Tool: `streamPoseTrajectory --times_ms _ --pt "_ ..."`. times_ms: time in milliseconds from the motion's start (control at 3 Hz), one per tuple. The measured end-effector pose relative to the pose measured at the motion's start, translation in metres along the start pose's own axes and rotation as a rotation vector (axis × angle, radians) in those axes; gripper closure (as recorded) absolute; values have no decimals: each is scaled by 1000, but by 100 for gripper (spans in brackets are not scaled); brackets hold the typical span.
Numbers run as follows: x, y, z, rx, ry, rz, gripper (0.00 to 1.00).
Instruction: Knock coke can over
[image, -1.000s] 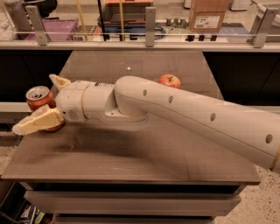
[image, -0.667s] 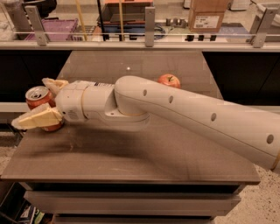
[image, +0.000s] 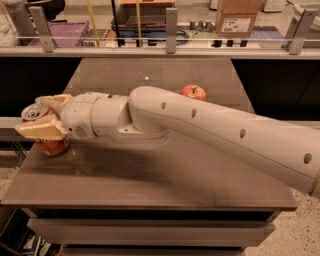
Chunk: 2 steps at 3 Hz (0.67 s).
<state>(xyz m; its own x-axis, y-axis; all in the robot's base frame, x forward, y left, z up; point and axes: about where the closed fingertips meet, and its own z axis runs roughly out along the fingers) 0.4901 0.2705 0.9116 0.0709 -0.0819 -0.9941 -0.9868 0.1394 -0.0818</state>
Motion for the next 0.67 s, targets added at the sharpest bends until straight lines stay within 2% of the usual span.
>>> streamPoseTrajectory --times_ms 333,667 --pt "-1 2 1 -3 -1 -2 88" --pt "-2 3 3 -6 -1 -4 100"
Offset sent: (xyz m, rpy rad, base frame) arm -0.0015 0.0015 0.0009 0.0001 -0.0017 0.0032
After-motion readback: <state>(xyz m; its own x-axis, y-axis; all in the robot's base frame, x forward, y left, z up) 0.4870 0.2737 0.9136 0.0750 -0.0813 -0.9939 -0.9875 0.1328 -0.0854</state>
